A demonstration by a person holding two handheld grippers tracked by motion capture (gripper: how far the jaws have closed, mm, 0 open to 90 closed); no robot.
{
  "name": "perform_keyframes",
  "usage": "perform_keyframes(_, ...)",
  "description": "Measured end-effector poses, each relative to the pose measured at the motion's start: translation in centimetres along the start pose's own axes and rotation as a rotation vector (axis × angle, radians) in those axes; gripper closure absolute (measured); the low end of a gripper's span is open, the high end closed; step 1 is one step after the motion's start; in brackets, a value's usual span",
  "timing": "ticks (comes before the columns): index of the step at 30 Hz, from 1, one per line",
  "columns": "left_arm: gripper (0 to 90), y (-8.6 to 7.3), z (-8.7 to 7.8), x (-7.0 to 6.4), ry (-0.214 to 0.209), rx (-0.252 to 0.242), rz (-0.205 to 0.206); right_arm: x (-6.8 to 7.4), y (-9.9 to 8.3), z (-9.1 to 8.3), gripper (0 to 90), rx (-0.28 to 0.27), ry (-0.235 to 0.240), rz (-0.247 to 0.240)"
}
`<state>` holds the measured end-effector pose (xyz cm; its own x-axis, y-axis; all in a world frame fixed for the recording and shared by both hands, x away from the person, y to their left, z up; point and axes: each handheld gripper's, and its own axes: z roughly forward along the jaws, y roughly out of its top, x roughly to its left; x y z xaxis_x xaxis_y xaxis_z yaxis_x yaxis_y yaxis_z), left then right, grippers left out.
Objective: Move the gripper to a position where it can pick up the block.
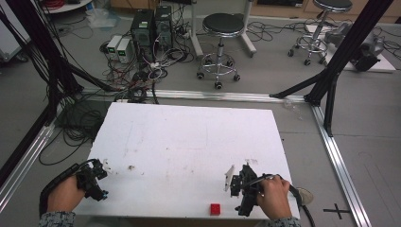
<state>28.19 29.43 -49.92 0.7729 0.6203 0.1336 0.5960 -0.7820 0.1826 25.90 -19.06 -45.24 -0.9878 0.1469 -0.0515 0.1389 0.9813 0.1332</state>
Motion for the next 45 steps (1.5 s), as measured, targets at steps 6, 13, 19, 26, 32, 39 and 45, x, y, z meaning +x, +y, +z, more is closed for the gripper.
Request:
perform_keyframes(6,19.5,0.0,0.0,0.2,0.0,0.015,0.017,0.6,1.2,1.5,0.8,0.023,0.032,0.0)
perform_keyframes(13,19.6,-0.1,0.2,0.2,-0.007,0.004,0.0,1.1,2.5,3.0,0.8,0.041,0.062,0.026)
perform_keyframes(19,19.7,-0.4,0.7,0.5,-0.012,0.011,-0.01,1.6,3.3,4.4,0.8,0.037,0.048,0.056)
perform_keyframes(26,19.8,-0.4,0.7,0.5,-0.012,0.009,-0.011,2.8,4.1,5.8,0.8,0.039,0.043,0.021)
perform_keyframes(32,19.9,-0.4,0.9,0.4,-0.014,0.009,-0.011,3.5,4.2,6.6,0.8,0.02,0.031,-0.045)
perform_keyframes(39,19.9,-0.3,0.9,0.4,-0.015,0.014,-0.004,3.7,4.6,7.1,0.8,-0.028,0.051,-0.062)
perform_keyframes(45,20.1,-0.3,0.9,0.4,-0.013,0.012,-0.002,3.7,5.0,7.6,0.8,-0.01,0.055,-0.059)
